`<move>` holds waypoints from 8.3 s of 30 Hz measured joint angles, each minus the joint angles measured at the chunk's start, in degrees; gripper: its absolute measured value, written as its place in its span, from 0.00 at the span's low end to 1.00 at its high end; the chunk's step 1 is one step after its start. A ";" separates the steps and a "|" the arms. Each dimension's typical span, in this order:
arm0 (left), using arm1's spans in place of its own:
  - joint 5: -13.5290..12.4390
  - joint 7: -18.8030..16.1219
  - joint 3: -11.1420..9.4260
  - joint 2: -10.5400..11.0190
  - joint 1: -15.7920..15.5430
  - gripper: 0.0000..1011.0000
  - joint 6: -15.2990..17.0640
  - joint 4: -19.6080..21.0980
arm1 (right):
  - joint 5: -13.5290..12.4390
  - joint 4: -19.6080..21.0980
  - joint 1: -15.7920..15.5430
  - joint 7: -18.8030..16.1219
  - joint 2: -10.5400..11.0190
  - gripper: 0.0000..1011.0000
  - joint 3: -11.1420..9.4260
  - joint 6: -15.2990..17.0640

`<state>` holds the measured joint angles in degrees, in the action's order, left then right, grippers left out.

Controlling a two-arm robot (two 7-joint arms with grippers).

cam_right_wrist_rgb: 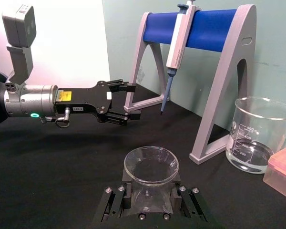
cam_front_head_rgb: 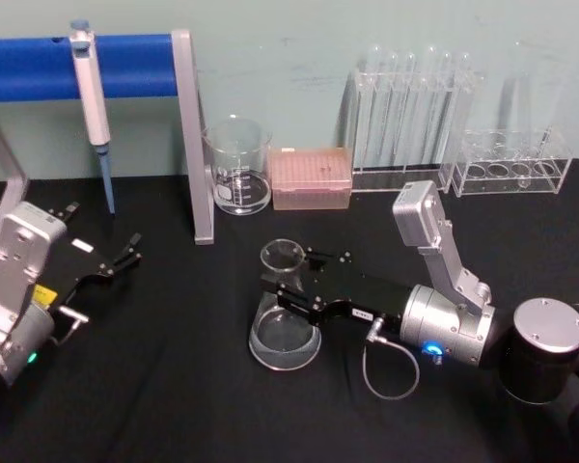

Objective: Grasp the erlenmeyer flask with one hand, shake it three times, then place it back.

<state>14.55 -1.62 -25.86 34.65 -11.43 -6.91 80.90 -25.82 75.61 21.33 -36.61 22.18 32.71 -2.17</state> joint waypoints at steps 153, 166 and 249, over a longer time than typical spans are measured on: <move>0.00 0.00 0.00 0.00 0.00 0.99 0.00 0.00 | 4.08 10.35 -8.31 25.76 1.11 0.99 -11.56 6.75; 0.00 0.00 0.00 0.00 0.00 0.99 0.00 0.00 | 8.51 6.62 -8.44 31.06 -3.50 0.99 -12.11 7.68; 0.00 0.00 0.00 0.00 0.00 0.99 0.00 0.00 | 10.21 5.45 -9.59 29.49 -5.16 0.99 -14.36 9.07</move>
<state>14.55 -1.62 -25.86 34.65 -11.43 -6.91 80.90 -15.61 81.06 11.74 -7.12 17.02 18.35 6.91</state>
